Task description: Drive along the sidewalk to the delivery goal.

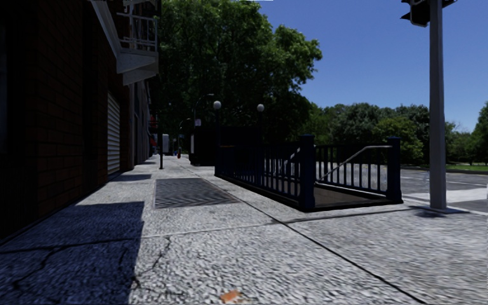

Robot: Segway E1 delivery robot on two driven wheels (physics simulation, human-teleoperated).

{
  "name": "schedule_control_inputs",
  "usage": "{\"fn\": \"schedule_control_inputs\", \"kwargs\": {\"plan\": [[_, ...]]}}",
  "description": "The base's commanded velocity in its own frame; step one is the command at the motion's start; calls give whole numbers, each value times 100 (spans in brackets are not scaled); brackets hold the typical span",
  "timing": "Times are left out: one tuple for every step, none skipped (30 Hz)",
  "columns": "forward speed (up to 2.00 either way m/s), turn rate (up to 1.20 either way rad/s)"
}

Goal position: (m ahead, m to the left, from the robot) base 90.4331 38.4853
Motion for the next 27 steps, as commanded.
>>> {"fn": "schedule_control_inputs", "kwargs": {"plan": [[200,55],[200,55],[200,55],[200,55],[200,55],[200,55],[200,55],[200,55],[200,55],[200,55],[200,55],[200,55],[200,55],[200,55],[200,55],[200,53],[200,53],[200,0],[200,0],[200,0],[200,0],[200,0],[200,0],[200,0],[200,0],[200,0],[200,0]]}}
